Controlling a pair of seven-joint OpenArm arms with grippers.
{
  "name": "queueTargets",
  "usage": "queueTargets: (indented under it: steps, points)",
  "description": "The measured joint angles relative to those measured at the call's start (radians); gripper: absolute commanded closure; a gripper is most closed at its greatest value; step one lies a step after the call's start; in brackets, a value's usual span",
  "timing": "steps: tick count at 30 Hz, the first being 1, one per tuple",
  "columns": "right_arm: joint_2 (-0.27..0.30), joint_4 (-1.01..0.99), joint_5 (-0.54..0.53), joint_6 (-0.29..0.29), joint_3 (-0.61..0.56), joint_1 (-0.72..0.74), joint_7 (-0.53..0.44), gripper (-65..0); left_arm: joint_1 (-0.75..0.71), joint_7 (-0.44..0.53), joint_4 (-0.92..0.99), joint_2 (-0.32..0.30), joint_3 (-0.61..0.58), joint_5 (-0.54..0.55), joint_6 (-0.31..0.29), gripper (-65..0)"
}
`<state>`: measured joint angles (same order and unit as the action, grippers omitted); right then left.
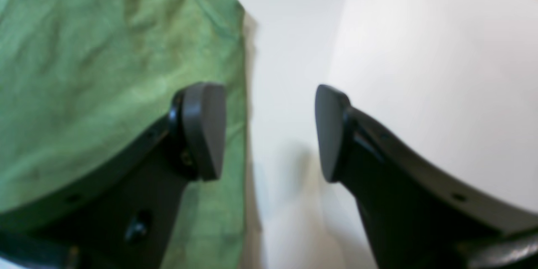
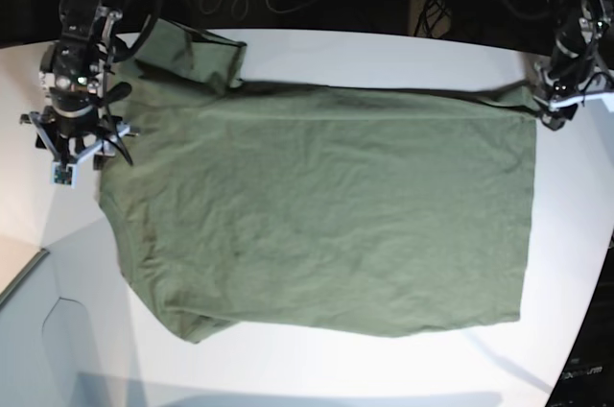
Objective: Layout the t-shirt on the table in an organized manner, then fold the t-shirt properly
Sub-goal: 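Grasp the shoulder edge with both grippers and pull it taut, then hold the shoulder edge with both grippers and smooth the shirt flat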
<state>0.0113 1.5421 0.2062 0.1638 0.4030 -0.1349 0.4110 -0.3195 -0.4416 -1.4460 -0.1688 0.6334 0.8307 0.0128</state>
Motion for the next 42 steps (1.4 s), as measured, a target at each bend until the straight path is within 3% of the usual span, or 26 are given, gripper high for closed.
queueTargets:
  steps: [7, 16, 19, 27, 36, 42]
  points:
    - [0.003, 0.002, 0.000, 0.000, 0.002, -0.052, 0.003, -33.7, 0.037, 0.001, 0.067, -0.003, -0.009, -0.002, -0.002, -31.2]
    - [0.003, 0.003, 0.000, 0.000, 0.002, -0.108, 0.004, -33.7, 0.069, 0.001, 0.122, -0.009, -0.007, -0.003, -0.002, -10.9]
    - [0.003, 0.005, 0.000, 0.000, 0.002, -0.126, 0.004, -33.7, 0.070, 0.000, 0.122, -0.008, -0.007, -0.003, -0.001, 0.0]
    - [0.003, 0.006, 0.003, 0.000, 0.002, -0.164, -0.003, -33.7, 0.034, 0.003, 0.084, -0.008, -0.009, 0.005, -0.002, -0.1]
    - [0.003, 0.007, 0.003, 0.000, 0.005, -0.196, -0.003, -33.7, -0.163, 0.001, -0.174, 0.069, -0.014, 0.010, -0.008, -0.1]
    - [0.003, 0.007, 0.003, 0.000, 0.006, -0.196, -0.003, -33.7, -0.234, -0.003, -0.193, 0.083, -0.053, 0.004, -0.008, -0.1]
